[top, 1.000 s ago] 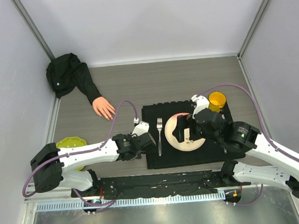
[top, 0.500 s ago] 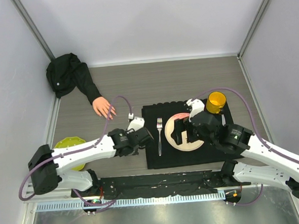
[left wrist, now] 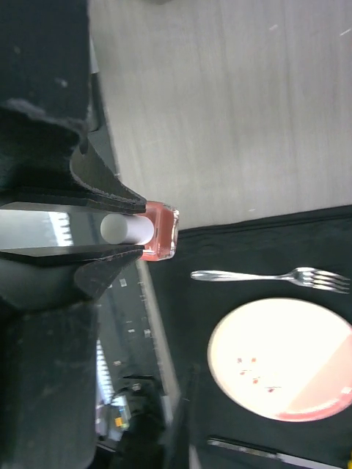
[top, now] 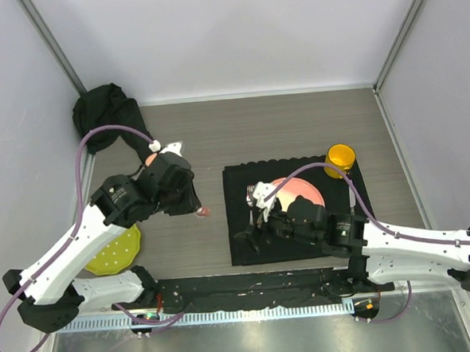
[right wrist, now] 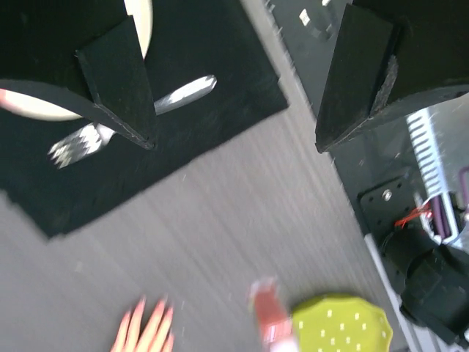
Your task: Paint the nails
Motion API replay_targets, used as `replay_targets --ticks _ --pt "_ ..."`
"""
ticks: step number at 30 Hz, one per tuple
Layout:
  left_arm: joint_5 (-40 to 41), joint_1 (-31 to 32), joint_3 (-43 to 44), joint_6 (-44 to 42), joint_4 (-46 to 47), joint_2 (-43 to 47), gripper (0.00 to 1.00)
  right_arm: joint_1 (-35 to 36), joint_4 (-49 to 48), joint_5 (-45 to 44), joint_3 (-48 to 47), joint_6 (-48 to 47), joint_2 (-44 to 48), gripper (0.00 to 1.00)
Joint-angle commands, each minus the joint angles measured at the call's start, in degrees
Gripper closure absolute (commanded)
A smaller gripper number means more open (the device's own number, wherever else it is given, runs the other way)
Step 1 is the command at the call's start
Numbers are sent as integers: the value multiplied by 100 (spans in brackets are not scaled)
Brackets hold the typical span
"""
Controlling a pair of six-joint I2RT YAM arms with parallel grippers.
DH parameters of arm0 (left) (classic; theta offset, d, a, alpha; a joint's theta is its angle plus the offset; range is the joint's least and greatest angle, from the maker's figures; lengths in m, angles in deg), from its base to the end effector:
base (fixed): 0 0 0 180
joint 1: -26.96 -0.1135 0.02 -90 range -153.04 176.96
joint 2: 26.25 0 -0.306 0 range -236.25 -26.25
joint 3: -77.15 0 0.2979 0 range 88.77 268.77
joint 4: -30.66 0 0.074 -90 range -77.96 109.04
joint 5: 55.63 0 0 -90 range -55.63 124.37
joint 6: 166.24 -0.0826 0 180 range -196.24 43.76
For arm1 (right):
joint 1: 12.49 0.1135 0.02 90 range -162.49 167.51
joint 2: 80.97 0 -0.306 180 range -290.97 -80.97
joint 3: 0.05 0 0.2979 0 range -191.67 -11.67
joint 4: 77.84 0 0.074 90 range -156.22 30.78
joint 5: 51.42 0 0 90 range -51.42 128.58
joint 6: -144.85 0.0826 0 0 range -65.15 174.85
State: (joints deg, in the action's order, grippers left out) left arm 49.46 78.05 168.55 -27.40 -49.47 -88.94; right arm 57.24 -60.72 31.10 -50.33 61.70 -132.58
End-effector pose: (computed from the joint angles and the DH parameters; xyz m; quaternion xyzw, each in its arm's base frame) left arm 0.1654 -0.1707 0.4083 -0.0250 0.9364 -0.1710 0.3055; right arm 0.1056 0.2549 0.2971 -0.3898 0.7106 0.3199 0.4907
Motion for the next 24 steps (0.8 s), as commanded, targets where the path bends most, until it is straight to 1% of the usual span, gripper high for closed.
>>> replay_targets --ticks 1,3,5,10,14,16,17,21,24 --pt "-911 -117 309 328 -488 -120 100 14 -1594 149 -133 -1202 -260 7" --pt "-1008 -143 423 459 -566 -164 100 23 -1718 457 -361 -1274 -612 9" --pt "-1052 -143 520 504 -646 -234 100 14 -1903 677 -450 -1344 -910 13" --pt "-1323 -196 643 635 -629 -287 100 14 -2281 1117 -512 -1327 -1254 16" --pt "-1448 -214 591 662 -549 -313 100 5 -2632 1179 -494 -1239 -1439 16" --pt "-1474 -240 555 662 -532 -322 100 14 -2764 1171 -503 -1213 -1518 18" --pt "-1639 -275 529 679 -471 -305 100 14 -2791 1179 -503 -1213 -1527 19" --pt "-1702 -328 547 697 -426 -287 100 23 -2922 1206 -503 -1195 -1623 27" --pt "-1764 -363 529 706 -417 -269 100 14 -3028 1293 -494 -1160 -1676 31"
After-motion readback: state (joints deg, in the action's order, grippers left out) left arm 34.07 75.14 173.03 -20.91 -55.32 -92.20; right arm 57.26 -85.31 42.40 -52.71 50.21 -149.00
